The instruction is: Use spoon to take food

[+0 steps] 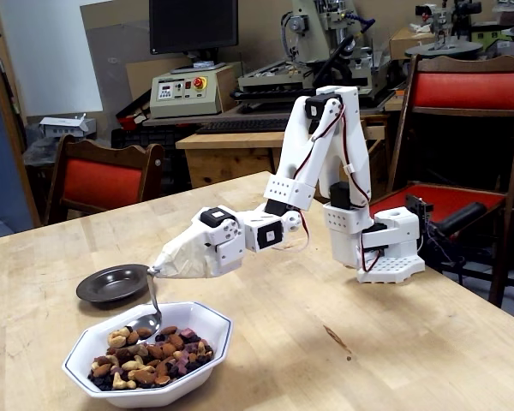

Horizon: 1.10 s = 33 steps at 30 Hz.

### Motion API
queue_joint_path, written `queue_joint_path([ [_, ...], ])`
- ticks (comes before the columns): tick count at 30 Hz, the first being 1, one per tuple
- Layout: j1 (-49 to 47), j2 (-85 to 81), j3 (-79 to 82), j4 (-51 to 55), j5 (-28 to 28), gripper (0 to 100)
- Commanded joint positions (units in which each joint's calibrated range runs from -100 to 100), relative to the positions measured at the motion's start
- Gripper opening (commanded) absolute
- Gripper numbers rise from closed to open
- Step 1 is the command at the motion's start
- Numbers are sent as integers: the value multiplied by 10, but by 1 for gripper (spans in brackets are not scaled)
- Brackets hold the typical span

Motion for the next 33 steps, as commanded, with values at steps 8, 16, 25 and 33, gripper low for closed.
queue_joint_path([
  [8,69,-17,-6,-10,1,4],
  [16,98,-17,-6,-11,1,4],
  [25,145,-17,-12,-9,1,4],
  [33,165,-17,-12,-9,1,4],
])
